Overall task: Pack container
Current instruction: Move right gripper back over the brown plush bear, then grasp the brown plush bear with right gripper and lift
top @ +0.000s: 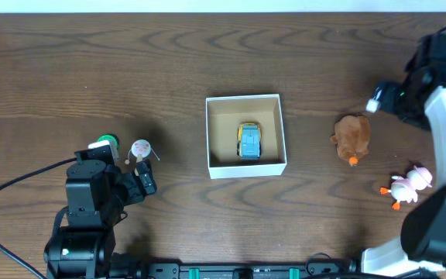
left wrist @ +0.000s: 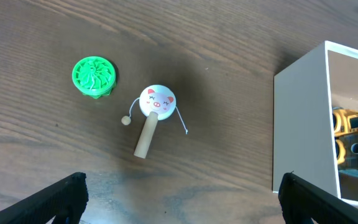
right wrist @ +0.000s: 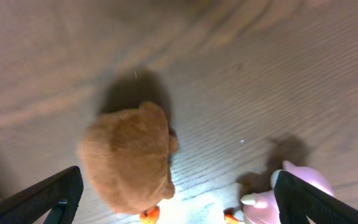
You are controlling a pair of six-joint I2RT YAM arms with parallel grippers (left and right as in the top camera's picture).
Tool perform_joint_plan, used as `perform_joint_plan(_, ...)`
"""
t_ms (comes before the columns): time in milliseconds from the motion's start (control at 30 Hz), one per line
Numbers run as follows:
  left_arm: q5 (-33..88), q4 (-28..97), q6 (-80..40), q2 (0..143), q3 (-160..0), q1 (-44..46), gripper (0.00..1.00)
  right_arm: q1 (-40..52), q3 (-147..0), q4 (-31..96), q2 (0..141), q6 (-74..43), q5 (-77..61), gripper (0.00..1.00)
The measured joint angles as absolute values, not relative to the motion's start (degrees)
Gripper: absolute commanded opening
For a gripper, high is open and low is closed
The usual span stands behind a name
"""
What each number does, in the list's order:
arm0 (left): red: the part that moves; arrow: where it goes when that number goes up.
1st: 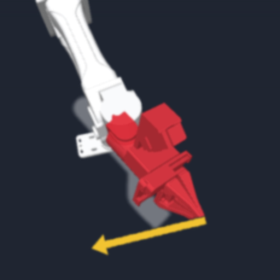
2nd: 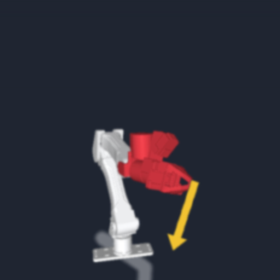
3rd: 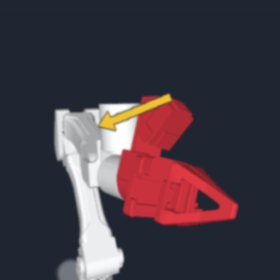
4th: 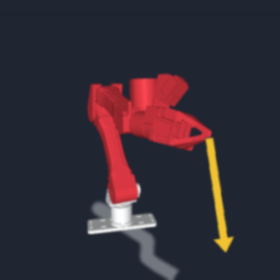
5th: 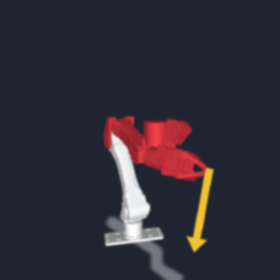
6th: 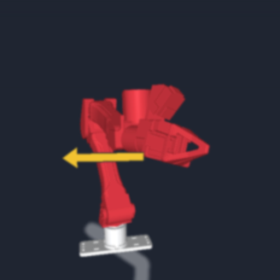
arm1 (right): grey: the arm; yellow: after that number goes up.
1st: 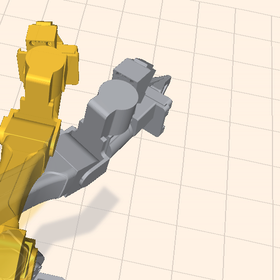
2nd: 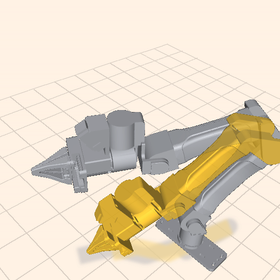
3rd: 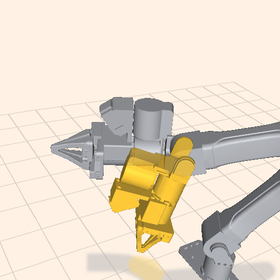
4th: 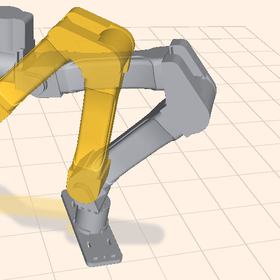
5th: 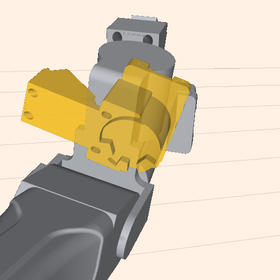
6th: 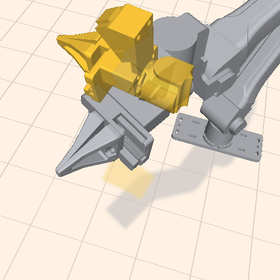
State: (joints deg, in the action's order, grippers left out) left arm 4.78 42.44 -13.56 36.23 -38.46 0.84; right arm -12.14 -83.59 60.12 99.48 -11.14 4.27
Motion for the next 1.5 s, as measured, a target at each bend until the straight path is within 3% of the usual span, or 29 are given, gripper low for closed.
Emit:
perform_joint_plan(900, 4.8, 42.4, -13.6, 36.2, -38.5, 0.8, 0.98, -4.7, -79.3, 55.5, 114.0, -9.6, 0.5, 0.99)
perform_joint_plan(1033, 4.8, 42.4, -13.6, 36.2, -38.5, 0.8, 0.98, -4.7, -79.1, 55.9, 114.4, -9.5, 0.9, 0.92)
perform_joint_plan(1300, 4.8, 42.4, -13.6, 36.2, -38.5, 0.8, 0.98, -4.7, -79.1, 56.1, 114.4, -9.3, 1.3, 0.66)
perform_joint_plan(1500, 4.8, 42.4, -13.6, 36.2, -38.5, 0.8, 0.98, -4.7, -79.1, 56.2, 114.4, -9.4, 1.5, 0.56)
